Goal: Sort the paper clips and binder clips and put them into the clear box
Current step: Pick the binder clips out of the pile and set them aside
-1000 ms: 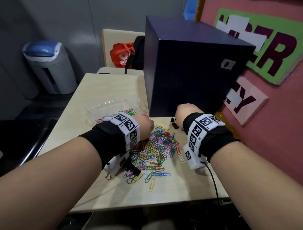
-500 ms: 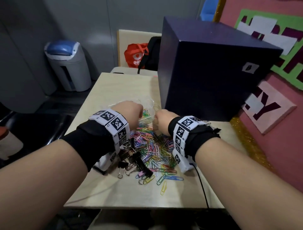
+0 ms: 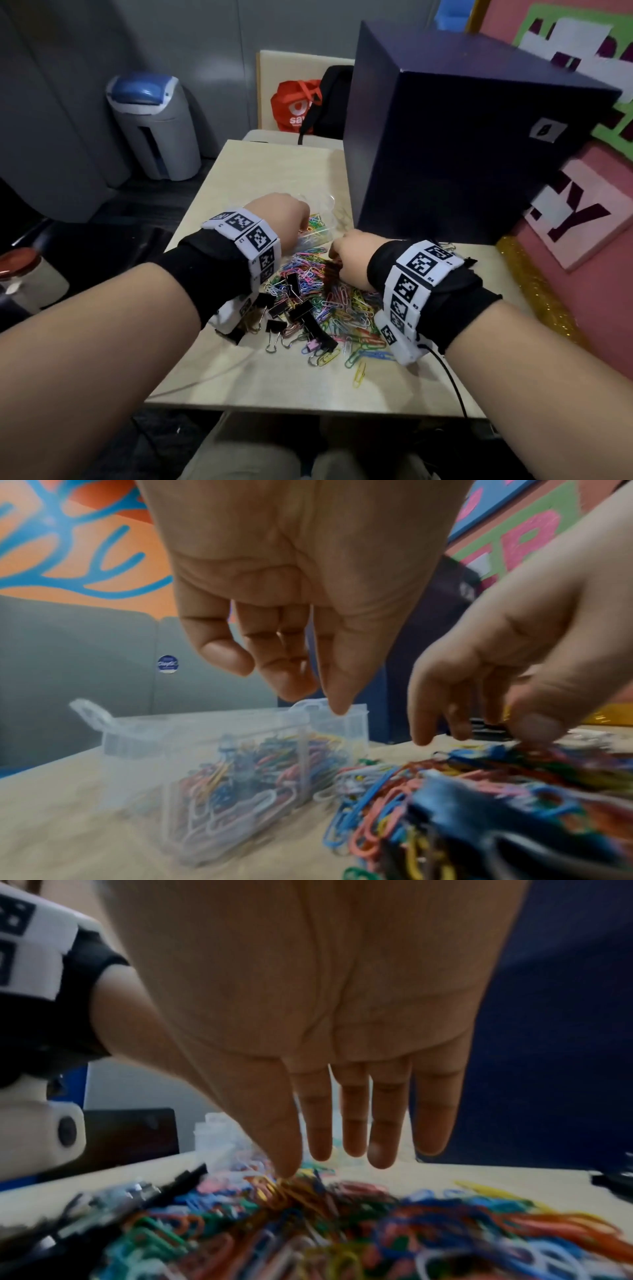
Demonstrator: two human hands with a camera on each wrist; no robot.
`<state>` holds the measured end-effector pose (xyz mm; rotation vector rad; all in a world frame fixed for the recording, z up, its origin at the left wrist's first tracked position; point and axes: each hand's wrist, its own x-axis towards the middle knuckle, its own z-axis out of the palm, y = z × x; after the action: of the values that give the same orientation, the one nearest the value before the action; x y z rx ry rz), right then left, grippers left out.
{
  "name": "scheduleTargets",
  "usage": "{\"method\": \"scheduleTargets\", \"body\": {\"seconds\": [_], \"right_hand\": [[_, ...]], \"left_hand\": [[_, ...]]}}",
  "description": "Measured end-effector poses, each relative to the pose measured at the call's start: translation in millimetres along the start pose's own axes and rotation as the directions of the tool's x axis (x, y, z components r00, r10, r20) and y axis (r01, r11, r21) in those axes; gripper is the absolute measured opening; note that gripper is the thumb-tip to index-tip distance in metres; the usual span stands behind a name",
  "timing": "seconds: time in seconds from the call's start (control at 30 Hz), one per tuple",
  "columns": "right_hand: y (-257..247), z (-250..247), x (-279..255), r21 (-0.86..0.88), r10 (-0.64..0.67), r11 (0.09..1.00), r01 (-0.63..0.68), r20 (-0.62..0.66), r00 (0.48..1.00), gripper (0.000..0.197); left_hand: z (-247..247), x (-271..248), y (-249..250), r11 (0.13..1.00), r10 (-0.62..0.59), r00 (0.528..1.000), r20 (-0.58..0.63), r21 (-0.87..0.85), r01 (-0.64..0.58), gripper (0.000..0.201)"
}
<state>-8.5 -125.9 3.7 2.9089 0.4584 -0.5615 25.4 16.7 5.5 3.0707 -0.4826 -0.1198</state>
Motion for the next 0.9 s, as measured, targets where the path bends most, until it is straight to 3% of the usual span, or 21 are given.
{"method": "scheduleTargets", "body": {"seconds": [0.1,0.23,0.3,0.4,0.57,0.77,0.9], "right_hand": [[-11,-5,-18,0.083,-0.05,0.995,0.057,-0.081,0.995,0.035],[-36,4,-30,0.113,-0.111,0.986,0.121,-0.089,0.99,0.038],[-47,12,-28,0.119,-0.103,0.987,0.112,-0.075,0.992,0.044],[-55,19,-27,0.075,-0.074,0.994,0.078,-0.052,0.996,0.043],[-54,20,-29,0.08,-0.047,0.995,0.052,-0.069,0.997,0.022],[-35,16,-29,0.115,-0.02,0.993,0.033,-0.108,0.994,0.026],[-12,13,-37,0.225,0.113,0.971,-0.083,-0.122,0.986,0.027]], "left_hand": [[1,-14,-1,0.998,0.058,0.998,0.005,-0.002,-0.058,0.022],[7,-36,2,0.991,0.1,0.969,0.227,0.066,-0.117,0.037],[12,-42,1,0.99,0.099,0.958,0.27,0.073,-0.122,0.043],[18,-48,-1,0.994,0.074,0.969,0.235,0.057,-0.089,0.041],[19,-49,-2,1.0,0.017,0.98,0.199,-0.003,-0.017,0.027],[9,-49,-2,0.999,0.018,0.979,0.202,-0.031,-0.012,0.019],[-5,-45,6,0.996,0.031,0.987,0.157,-0.09,-0.017,0.025]]}}
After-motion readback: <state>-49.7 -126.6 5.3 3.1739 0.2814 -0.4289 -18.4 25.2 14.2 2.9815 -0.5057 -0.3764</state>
